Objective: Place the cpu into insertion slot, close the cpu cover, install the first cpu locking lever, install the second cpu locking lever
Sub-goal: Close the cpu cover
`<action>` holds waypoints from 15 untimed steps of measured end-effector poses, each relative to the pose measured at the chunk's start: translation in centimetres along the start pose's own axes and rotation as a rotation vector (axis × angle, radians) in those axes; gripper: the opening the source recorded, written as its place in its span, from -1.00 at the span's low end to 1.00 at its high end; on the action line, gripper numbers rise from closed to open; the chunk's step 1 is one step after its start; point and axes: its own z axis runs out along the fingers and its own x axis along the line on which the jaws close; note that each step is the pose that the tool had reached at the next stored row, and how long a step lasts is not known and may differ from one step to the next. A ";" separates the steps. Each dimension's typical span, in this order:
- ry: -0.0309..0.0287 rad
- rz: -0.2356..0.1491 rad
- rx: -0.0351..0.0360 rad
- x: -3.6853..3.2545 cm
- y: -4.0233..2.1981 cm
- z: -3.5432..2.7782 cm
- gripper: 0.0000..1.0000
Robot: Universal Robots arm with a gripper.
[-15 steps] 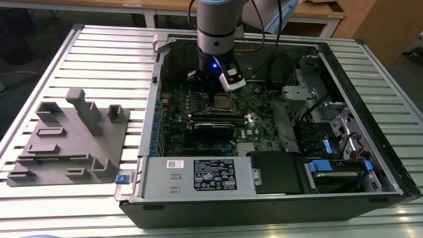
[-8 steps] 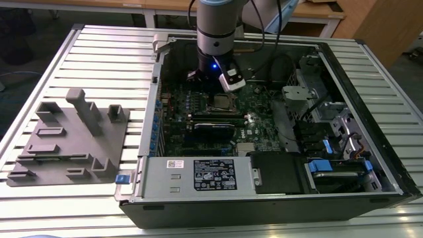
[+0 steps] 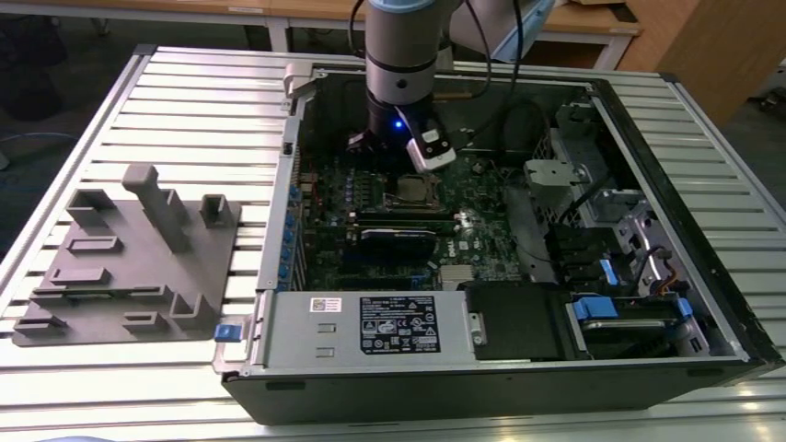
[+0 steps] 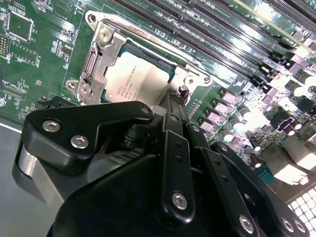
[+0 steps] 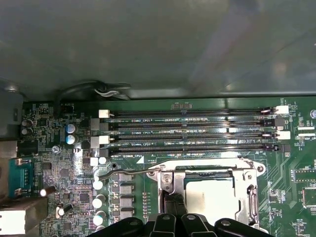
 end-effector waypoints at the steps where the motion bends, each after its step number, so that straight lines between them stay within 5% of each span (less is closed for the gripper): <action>1: 0.0000 0.000 0.0001 0.00 0.00 0.00 -0.79; 15: 0.0001 0.000 0.0003 0.02 -0.02 0.30 -0.79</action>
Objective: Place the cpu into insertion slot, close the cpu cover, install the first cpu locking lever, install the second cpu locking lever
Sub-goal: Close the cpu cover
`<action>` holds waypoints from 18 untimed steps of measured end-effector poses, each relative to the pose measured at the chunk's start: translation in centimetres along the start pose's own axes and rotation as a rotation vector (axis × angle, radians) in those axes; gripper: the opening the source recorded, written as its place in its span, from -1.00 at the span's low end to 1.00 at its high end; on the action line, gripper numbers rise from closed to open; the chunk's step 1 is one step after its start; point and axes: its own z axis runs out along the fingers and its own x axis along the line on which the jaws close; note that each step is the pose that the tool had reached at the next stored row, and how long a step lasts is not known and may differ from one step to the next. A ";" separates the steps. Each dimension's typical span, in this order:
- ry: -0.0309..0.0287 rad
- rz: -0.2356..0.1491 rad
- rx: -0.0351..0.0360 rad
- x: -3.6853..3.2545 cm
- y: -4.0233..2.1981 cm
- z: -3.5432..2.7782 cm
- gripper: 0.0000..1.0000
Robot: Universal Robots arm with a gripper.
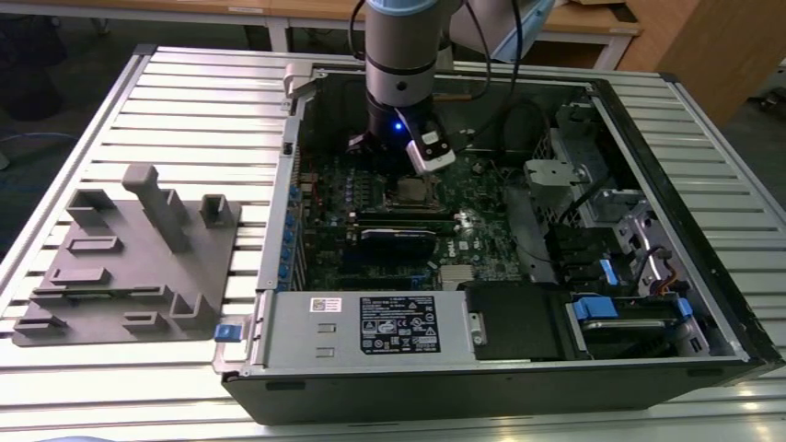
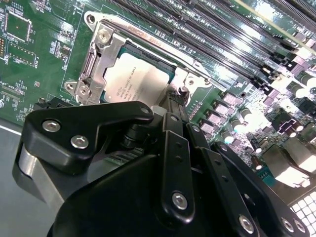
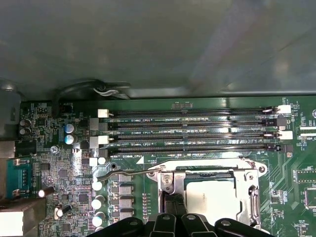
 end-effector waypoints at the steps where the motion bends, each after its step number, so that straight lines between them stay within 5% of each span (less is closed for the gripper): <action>1: 0.0001 0.000 0.0001 0.00 0.00 0.01 -0.79; 10: -0.0008 0.000 -0.0013 -0.02 0.02 -0.03 -0.79; 18: -0.0003 0.000 -0.0005 -0.05 0.07 -1.13 -0.79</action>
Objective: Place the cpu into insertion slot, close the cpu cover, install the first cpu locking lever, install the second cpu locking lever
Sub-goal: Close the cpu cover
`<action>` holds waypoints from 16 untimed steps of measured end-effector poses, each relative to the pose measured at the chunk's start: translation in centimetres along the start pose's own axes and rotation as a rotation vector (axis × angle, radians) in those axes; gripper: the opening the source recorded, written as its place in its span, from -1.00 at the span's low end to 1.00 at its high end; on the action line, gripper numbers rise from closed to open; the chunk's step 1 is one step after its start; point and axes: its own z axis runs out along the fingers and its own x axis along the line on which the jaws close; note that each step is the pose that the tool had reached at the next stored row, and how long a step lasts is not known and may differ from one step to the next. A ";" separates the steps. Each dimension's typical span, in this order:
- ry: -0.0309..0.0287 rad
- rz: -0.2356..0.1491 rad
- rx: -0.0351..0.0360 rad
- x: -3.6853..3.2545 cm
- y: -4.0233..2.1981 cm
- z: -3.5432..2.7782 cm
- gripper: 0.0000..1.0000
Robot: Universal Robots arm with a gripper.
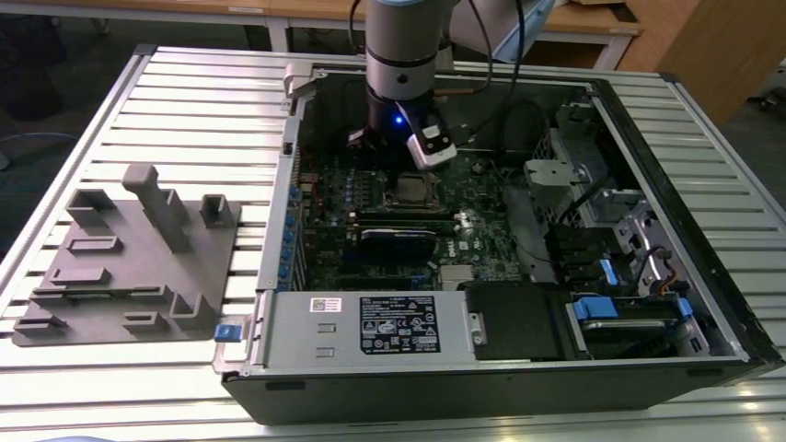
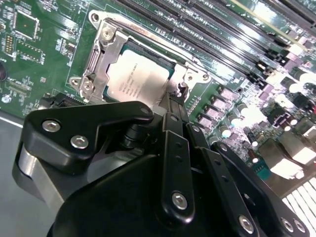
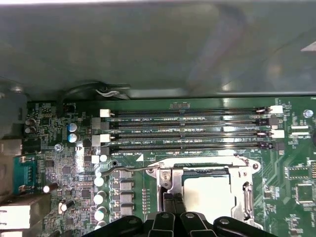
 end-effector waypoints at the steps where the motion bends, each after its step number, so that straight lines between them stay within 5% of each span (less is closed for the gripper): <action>1: 0.0000 0.000 0.0000 -0.01 0.01 -0.21 -0.79; 5: 0.0001 0.000 0.0001 -0.03 0.04 -0.74 -0.79; 16: 0.0002 0.000 0.0001 -0.29 0.05 -0.75 -0.79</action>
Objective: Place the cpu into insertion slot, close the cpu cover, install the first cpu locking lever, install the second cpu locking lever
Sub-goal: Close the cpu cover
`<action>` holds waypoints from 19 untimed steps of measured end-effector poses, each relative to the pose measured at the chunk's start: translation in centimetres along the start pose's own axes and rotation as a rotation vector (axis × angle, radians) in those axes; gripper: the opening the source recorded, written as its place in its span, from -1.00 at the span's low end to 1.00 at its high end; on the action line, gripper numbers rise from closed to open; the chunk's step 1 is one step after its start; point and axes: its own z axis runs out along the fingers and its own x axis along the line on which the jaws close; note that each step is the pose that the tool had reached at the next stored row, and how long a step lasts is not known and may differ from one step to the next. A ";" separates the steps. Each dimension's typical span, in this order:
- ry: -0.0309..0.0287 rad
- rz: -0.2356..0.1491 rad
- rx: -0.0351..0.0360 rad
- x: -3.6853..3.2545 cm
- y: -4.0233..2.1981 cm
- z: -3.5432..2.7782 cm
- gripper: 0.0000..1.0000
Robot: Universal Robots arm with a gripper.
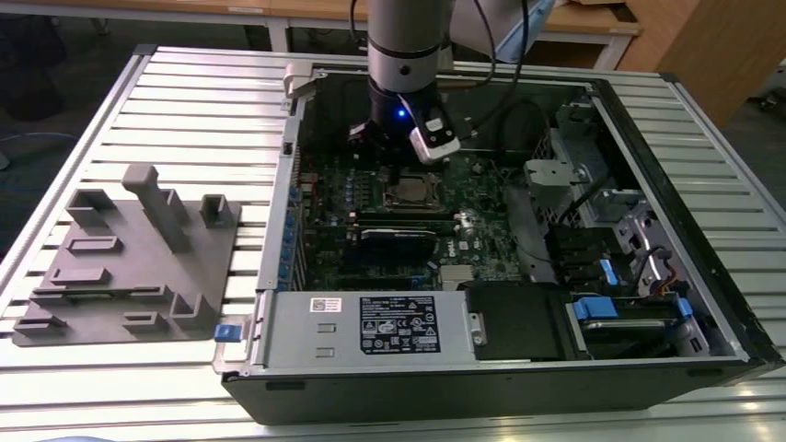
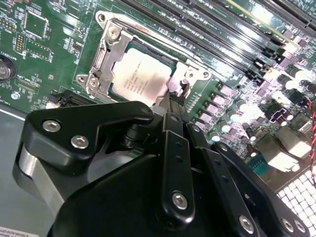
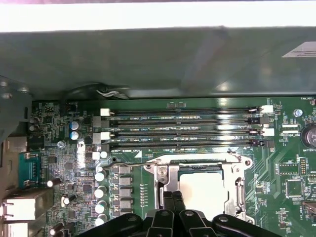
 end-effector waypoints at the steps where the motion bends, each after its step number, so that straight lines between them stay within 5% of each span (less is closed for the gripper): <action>1: -0.0001 0.000 0.0000 -0.07 0.00 0.01 -0.79; 19: -0.0001 0.000 -0.0001 -0.51 0.02 0.03 -0.79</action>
